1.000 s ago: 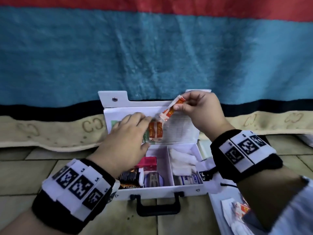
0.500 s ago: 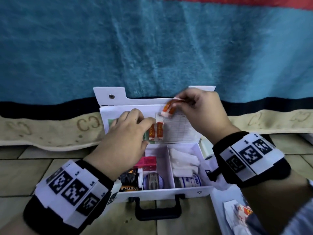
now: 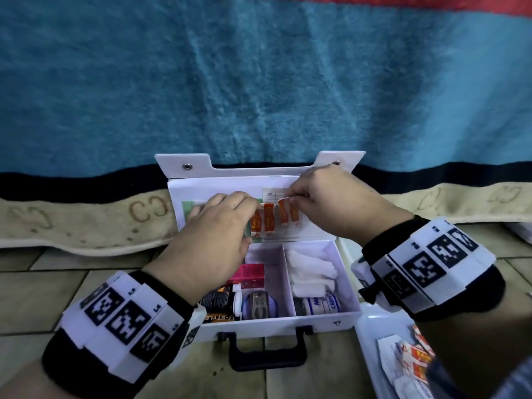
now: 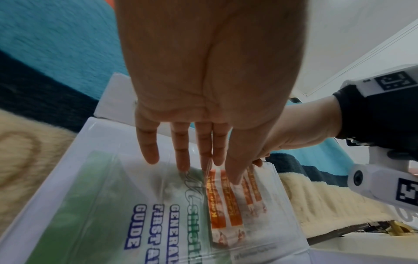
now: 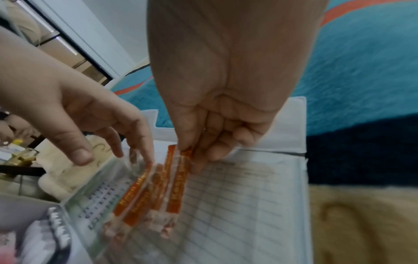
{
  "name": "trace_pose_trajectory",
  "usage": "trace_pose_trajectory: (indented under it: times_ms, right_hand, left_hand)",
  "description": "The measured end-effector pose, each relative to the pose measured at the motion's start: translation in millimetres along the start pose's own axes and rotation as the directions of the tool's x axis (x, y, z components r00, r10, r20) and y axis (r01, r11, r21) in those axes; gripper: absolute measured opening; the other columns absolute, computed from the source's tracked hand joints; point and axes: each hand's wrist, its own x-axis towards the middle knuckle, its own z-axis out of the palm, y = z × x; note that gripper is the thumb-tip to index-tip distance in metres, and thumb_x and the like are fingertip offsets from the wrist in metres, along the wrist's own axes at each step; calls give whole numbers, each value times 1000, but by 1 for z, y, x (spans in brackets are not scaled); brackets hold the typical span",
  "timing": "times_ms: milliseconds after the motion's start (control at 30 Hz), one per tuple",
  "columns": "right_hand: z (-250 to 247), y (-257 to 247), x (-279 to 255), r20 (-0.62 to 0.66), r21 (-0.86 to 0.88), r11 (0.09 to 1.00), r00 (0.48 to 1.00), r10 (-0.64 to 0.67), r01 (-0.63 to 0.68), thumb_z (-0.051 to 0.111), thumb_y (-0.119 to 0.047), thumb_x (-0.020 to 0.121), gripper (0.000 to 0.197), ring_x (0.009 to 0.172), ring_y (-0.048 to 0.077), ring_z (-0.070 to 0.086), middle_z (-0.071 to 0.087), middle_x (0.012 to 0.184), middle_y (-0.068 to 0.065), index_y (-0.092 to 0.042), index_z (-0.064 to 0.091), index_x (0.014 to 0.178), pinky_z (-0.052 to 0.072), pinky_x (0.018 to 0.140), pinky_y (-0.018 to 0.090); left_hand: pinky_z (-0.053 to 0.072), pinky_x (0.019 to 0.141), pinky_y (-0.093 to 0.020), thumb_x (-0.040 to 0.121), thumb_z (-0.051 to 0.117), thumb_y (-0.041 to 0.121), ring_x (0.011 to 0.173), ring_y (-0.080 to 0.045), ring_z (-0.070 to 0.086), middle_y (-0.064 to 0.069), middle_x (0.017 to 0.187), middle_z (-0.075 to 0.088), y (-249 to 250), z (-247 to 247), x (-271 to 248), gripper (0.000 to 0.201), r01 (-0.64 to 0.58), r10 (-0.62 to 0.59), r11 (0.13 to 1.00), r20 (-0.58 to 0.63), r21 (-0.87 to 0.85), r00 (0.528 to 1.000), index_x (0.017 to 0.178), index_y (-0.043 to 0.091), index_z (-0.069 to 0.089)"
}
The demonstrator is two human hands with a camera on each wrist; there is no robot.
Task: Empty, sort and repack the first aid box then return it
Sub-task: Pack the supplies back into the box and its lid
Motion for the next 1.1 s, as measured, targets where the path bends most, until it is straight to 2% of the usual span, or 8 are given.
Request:
trace_pose_trajectory:
  times_ms: [133, 200, 300, 467, 600, 867, 1000, 1100]
  right_hand:
    - [5, -11, -1, -23, 96, 993, 997, 73, -71, 55, -18, 85, 23, 91, 24, 61, 72, 93, 4, -25, 73, 98, 49, 80, 30]
    - [6, -13, -2, -11, 120, 989, 996, 91, -89, 51, -15, 86, 28, 85, 22, 55, 70, 89, 0, -26, 71, 102, 39, 79, 26]
    - [7, -13, -4, 12, 78, 991, 994, 109, -109, 48, -15, 86, 31, 78, 12, 40, 56, 69, -9, -30, 70, 101, 28, 77, 23]
    - [11, -11, -2, 1, 52, 995, 996, 88, -88, 58, -40, 84, 12, 99, 13, 53, 67, 88, -9, -31, 63, 90, 28, 86, 31]
    - [12, -11, -2, -16, 38, 995, 996, 93, -93, 59, -38, 86, 12, 97, 15, 54, 64, 84, -8, -30, 53, 78, 29, 83, 30]
    - [16, -15, -5, -125, -149, 987, 991, 41, -60, 49, -39, 90, 18, 103, 23, 55, 68, 96, -1, -28, 64, 92, 33, 91, 34]
    - [9, -11, -9, -156, -132, 991, 988, 6, -27, 50, -34, 89, 21, 105, 24, 58, 66, 106, 2, -25, 67, 98, 40, 94, 34]
    - [-8, -4, -24, -177, -36, 999, 984, 12, -19, 56, -31, 87, 22, 100, 20, 61, 66, 108, 1, -24, 67, 105, 45, 93, 32]
  left_hand:
    - [27, 102, -33, 91, 54, 29, 125, -11, 33, 15, 133, 38, 0, 0, 0, 46, 11, -11, 1000, 6, 3, 1000, 133, 30, 36]
    - [27, 101, -33, 91, 54, 29, 124, -11, 34, 15, 133, 39, 0, -1, 0, 45, 14, -14, 1000, 9, 5, 1000, 133, 30, 36]
    - [27, 102, -33, 91, 54, 29, 124, -10, 35, 16, 132, 40, -1, -2, 0, 45, 9, -9, 1000, 7, 3, 1000, 133, 31, 37]
    - [27, 102, -33, 92, 53, 29, 125, -10, 34, 15, 132, 40, -1, -2, 0, 45, 8, -8, 1000, 5, 18, 1000, 133, 31, 36]
    - [27, 102, -34, 92, 54, 29, 126, -10, 33, 15, 135, 39, 0, -2, 0, 47, 9, -9, 1000, 12, 22, 1000, 134, 30, 34]
    - [24, 107, -34, 93, 52, 28, 132, -9, 27, 17, 142, 31, -2, -1, -1, 63, 3, -3, 1000, 18, 12, 1000, 146, 34, 20]
    - [26, 107, -33, 92, 53, 28, 131, -9, 29, 16, 141, 31, 0, -1, -1, 60, 4, -4, 1000, 2, -11, 1000, 145, 32, 25]
    - [26, 108, -34, 92, 53, 30, 132, -10, 28, 12, 141, 29, 8, -5, -4, 62, 1, -1, 1000, -30, -20, 1000, 146, 28, 23]
